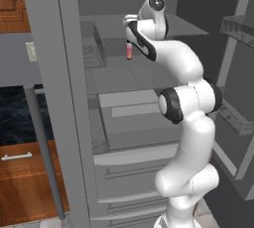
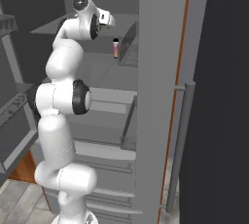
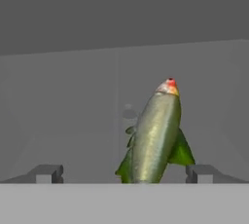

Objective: Take the fish out of the fridge, briefly rinse it in the sink, and place it on the tray next to the sink.

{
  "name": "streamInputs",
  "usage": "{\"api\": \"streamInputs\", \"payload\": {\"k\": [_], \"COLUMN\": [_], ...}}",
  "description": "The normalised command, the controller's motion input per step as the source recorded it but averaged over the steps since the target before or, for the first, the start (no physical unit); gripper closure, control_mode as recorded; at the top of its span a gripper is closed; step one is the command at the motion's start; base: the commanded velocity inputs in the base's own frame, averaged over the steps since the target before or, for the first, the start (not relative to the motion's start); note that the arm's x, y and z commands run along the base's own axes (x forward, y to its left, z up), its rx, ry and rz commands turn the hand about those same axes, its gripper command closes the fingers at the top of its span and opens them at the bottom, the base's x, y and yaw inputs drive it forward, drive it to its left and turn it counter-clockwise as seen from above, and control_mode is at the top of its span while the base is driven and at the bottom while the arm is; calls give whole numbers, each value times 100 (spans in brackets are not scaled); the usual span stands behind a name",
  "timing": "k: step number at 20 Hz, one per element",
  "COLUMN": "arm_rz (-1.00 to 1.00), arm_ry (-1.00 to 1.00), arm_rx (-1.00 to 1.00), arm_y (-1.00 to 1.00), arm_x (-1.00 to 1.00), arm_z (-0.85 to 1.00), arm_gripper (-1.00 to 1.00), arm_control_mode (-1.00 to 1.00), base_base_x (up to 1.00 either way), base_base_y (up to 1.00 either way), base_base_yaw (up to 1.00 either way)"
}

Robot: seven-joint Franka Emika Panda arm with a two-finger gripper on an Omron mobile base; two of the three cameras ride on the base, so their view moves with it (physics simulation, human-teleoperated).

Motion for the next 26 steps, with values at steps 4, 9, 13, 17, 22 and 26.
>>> {"api": "streamInputs", "payload": {"k": [4, 9, 13, 17, 22, 26], "arm_rz": [0, 0, 0, 0, 0, 0], "arm_ry": [8, 6, 2, 0, -3, -5], "arm_rx": [0, -5, -3, 0, 0, 4], "arm_y": [0, 0, 0, 0, 0, -1], "arm_x": [55, 30, 4, 0, 0, 0], "arm_z": [-2, -20, -32, -37, -45, -31], "arm_gripper": [-100, -100, -100, 100, 100, 100], "arm_control_mode": [-100, -100, -100, -100, -100, -100], "base_base_x": [0, 0, 0, 0, 0, 0], "base_base_y": [0, 0, 0, 0, 0, 0], "base_base_yaw": [0, 0, 0, 0, 0, 0]}}
